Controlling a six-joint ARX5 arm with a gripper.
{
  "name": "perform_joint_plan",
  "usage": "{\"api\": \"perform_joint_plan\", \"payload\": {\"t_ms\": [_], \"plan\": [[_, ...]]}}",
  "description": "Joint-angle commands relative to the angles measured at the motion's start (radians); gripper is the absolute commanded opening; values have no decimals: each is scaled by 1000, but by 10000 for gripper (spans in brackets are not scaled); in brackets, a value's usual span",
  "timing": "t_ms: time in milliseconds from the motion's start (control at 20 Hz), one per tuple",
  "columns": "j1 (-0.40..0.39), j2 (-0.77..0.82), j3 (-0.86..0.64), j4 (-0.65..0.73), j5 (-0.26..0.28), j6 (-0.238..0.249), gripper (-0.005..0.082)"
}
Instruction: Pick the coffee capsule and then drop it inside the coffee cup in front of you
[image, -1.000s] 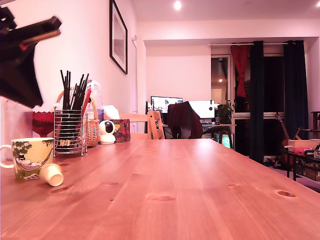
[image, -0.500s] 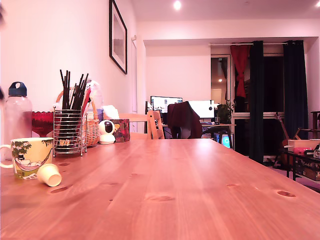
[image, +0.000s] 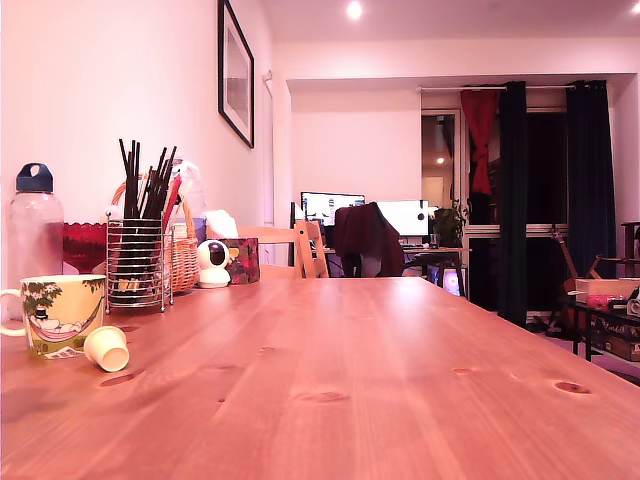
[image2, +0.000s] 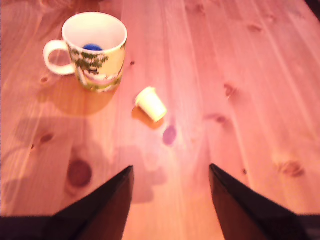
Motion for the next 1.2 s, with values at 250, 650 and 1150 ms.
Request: {"api": "perform_joint_plan", "payload": {"t_ms": [250,650,1150], "plan": [[3,208,-12,182,-31,3,500],[42,426,-39,491,41,83,500],[228,575,-106,783,268,179,500]]}}
